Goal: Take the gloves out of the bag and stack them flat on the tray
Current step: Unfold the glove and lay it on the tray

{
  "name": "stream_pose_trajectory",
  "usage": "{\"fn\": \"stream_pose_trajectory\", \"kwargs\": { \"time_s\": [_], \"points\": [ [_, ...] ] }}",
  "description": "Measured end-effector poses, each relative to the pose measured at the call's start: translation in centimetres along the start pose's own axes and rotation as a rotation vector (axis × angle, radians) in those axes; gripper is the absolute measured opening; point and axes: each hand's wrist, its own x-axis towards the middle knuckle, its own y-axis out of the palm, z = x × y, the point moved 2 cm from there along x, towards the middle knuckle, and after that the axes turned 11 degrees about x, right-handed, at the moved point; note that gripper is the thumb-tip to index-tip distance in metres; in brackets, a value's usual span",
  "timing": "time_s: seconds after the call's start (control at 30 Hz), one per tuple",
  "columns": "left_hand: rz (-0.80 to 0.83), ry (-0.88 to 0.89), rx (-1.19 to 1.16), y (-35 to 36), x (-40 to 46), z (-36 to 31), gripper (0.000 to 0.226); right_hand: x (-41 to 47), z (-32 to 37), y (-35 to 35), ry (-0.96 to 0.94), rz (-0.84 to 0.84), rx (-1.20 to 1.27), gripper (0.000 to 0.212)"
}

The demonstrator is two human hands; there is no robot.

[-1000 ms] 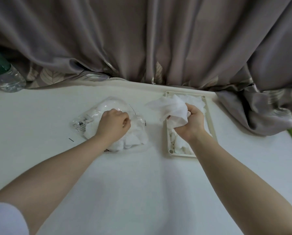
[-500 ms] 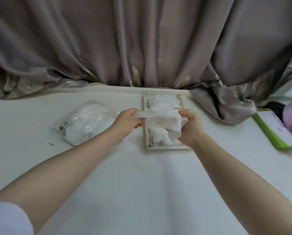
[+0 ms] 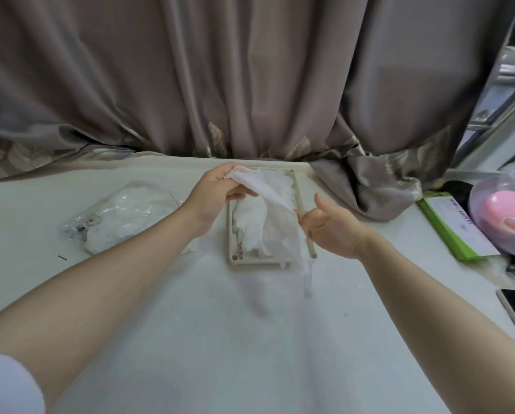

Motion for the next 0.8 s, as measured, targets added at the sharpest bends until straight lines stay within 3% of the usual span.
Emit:
{"fn": "stream_pose_trajectory", "kwargs": {
  "time_s": [0.17, 0.27, 0.37, 0.43, 0.47, 0.57, 0.73, 0.8],
  "points": [
    [0.053, 0.069, -0.020, 0.6, 0.0, -1.2, 0.022, -1.1, 0.2, -1.0, -0.087, 0.060, 0.154, 0.060],
    [0.029, 0.015, -0.106, 1.3, -0.1, -2.0, 0.024, -1.8, 1.0, -1.3, -0.105, 0.148, 0.247, 0.055],
    [-0.002, 0.096, 0.101, 1.6, -0.2, -2.3, 0.025, -1.3, 1.9, -1.3, -0.169, -0.079, 0.247, 0.035],
    [-0.002, 0.142, 0.256, 2.0, -0.3, -2.4, 0.022, -0.4, 2.6, -1.4, -0.301, -0.374, -0.040, 0.013],
    [-0.002, 0.145, 0.272, 2.2, -0.4, -2.5, 0.020, 0.2, 2.9, -1.2, -0.336, -0.433, -0.168, 0.008],
    [0.012, 0.145, 0.282, 2.8, -0.3, -3.1, 0.020, 1.4, 3.8, 0.4, -0.337, -0.396, -0.345, 0.049],
    [0.015, 0.128, 0.320, 2.5, 0.1, -3.8, 0.023, 2.1, 5.1, 0.5, -0.360, -0.474, -0.311, 0.008],
    [0.008, 0.114, 0.349, 1.8, 0.3, -3.5, 0.021, 1.9, 5.2, -0.3, -0.342, -0.463, -0.255, 0.008]
  ]
}}
